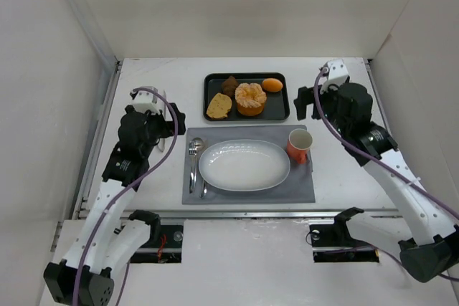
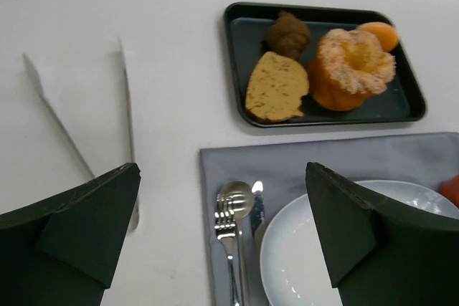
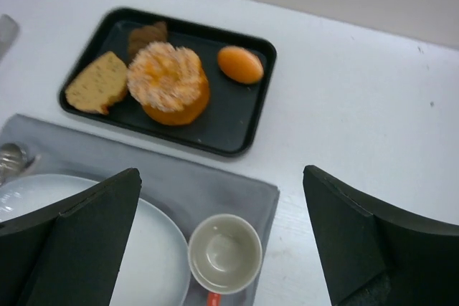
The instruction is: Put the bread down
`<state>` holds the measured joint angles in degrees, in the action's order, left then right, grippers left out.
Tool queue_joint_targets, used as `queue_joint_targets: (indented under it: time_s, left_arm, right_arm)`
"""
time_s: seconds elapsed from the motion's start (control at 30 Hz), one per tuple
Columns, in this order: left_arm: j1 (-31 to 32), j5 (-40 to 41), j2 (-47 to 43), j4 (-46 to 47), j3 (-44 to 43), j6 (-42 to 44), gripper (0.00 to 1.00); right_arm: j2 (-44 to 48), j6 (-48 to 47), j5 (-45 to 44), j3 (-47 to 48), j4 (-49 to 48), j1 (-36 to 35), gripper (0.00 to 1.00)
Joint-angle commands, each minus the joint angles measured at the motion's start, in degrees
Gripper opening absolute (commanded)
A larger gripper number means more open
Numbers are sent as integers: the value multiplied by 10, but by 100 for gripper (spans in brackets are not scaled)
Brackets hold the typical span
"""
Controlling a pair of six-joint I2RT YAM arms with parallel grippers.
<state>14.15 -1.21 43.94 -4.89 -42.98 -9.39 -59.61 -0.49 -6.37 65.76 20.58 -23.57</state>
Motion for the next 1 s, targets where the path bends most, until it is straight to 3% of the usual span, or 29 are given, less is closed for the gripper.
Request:
queue_joint_targets:
  time_s: [0.0, 0.07, 0.17, 0.4, 0.57, 0.8, 0.97]
  left_arm:
    - [2, 94, 37, -12, -8, -19, 100]
    - [2, 129, 63, -17, -16, -26, 100]
    - [2, 161, 123, -36, -32, -26, 100]
    - [-65, 115, 207, -25, -50, -19, 100]
    - [-97, 128, 256, -6, -39, 18, 100]
    - [-108, 113, 304, 28, -23, 55, 100]
    - [-113, 127, 355, 22, -62, 55, 100]
  right_arm:
    - [29, -11, -45, -48, -68, 1, 100]
    - [48, -51, 29, -48, -47, 1, 100]
    - [72, -80, 57, -79, -58, 6, 100]
    - [62, -104, 80, -61, -17, 6, 100]
    - [81, -109, 80, -61, -17, 6, 100]
    - [93, -109, 86, -61, -17, 6, 100]
    - [99, -109, 86, -61, -17, 6, 100]
